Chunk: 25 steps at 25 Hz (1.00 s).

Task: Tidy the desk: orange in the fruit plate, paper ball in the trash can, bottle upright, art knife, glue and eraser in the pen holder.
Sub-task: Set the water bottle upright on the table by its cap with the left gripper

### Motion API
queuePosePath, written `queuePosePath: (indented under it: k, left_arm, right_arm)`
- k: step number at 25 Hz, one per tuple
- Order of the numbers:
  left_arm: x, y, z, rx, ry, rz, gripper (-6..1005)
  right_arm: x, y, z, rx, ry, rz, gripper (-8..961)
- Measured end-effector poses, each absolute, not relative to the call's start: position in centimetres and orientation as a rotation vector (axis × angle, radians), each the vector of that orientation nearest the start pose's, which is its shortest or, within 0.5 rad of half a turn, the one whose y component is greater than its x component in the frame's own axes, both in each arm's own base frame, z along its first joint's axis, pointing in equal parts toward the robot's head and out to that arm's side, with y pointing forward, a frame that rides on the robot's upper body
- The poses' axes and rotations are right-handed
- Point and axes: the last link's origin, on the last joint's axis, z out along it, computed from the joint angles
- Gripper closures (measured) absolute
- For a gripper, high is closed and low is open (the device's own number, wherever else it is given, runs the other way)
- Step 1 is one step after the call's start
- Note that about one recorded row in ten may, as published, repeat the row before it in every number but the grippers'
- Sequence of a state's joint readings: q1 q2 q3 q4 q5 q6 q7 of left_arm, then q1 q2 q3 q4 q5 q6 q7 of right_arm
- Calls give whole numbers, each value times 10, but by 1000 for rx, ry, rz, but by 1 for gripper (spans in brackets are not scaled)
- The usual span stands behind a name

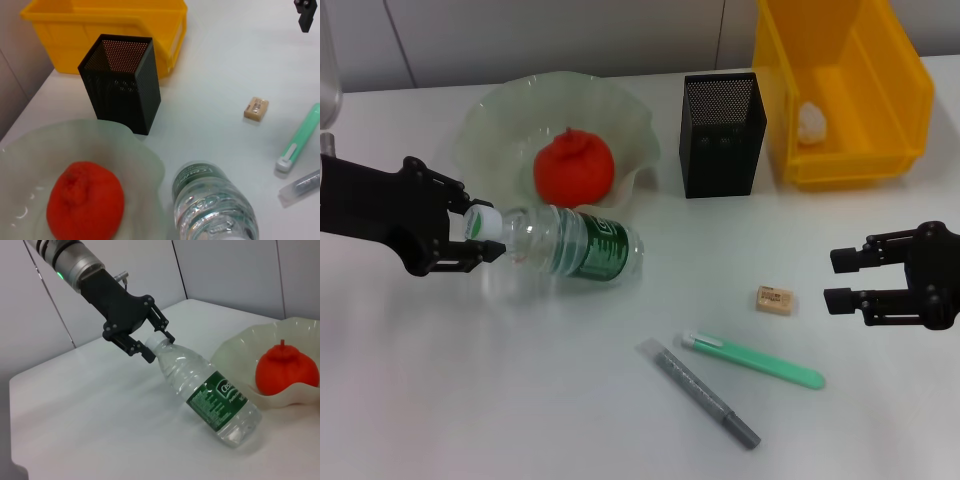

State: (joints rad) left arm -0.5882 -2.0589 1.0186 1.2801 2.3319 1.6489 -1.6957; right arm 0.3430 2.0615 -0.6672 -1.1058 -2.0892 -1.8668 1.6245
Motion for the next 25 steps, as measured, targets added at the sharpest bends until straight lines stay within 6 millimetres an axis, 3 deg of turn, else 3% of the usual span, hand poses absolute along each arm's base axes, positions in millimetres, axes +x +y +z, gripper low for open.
queuePosePath:
  k: [25]
  left_arm:
    - [-174, 357, 62, -2925, -131, 154, 565]
  right_arm:
    - [277, 280, 75, -2799, 686, 494, 409]
